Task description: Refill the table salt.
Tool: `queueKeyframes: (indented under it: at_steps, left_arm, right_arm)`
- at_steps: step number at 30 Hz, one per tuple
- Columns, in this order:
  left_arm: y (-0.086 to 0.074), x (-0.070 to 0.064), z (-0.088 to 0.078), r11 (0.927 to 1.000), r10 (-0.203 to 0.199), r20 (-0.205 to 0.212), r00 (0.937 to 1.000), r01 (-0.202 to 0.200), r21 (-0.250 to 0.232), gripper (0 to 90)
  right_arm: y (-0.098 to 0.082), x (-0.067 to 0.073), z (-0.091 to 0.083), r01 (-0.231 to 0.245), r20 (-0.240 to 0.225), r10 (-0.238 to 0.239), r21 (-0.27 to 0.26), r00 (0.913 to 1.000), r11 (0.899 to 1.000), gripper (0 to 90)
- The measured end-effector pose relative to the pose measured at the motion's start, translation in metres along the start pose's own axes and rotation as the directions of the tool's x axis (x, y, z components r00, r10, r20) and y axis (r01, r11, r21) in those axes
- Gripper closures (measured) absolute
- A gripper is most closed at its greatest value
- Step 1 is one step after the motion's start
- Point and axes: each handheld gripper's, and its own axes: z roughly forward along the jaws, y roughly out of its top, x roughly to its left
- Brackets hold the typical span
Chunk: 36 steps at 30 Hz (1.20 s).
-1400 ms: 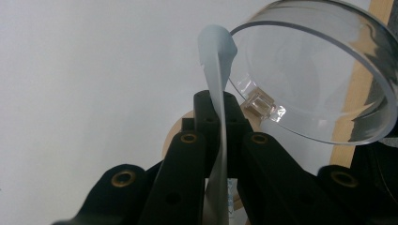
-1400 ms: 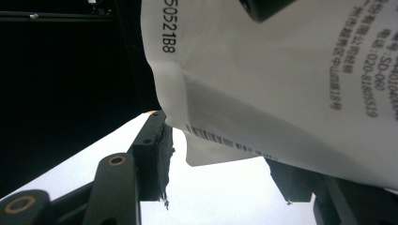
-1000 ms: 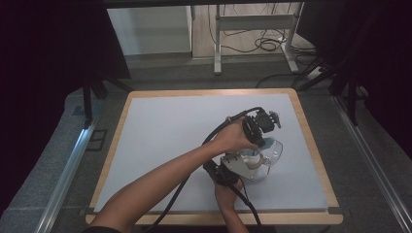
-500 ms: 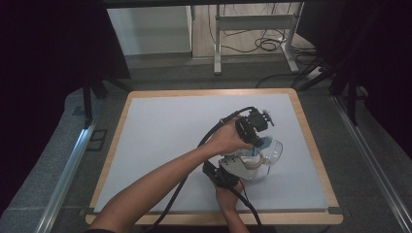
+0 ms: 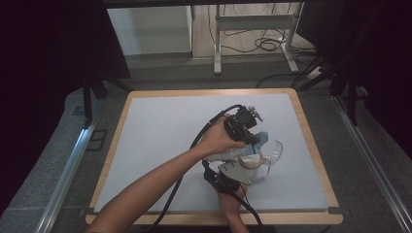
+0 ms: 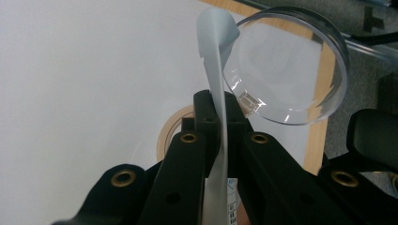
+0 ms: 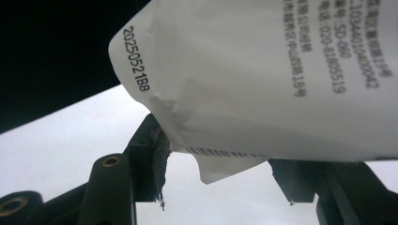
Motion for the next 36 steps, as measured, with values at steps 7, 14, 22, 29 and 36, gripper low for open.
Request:
queueKeyframes:
  at_steps: [7,14,22,29,36]
  left_arm:
    - [-0.012,0.003,-0.012,0.9974,0.001,0.023,0.9997,0.0,-0.073,89.7]
    - [-0.027,0.009,-0.03,0.9869,-0.014,0.048,0.9987,0.022,-0.16,89.8]
    - [-0.044,0.019,-0.047,0.9588,-0.058,0.077,0.9953,0.077,-0.273,89.8]
    - [-0.082,0.038,-0.076,0.9057,-0.136,0.056,0.9891,0.147,-0.398,89.8]
    - [-0.138,0.075,-0.087,0.8545,-0.263,0.031,0.9643,0.248,-0.457,89.8]
  right_arm:
    - [-0.008,-0.001,-0.004,0.017,-0.003,-0.017,0.042,0.9999,0.999,42.0]
    - [-0.015,-0.005,-0.008,0.048,-0.01,-0.047,0.085,0.9988,0.995,40.2]
    - [-0.017,-0.008,-0.014,0.067,-0.052,-0.062,0.103,0.9967,0.992,37.5]
    - [-0.016,-0.015,-0.024,0.08,-0.074,-0.072,0.122,0.9947,0.989,37.1]
    - [-0.017,-0.023,-0.04,0.095,-0.082,-0.085,0.122,0.993,0.988,37.1]
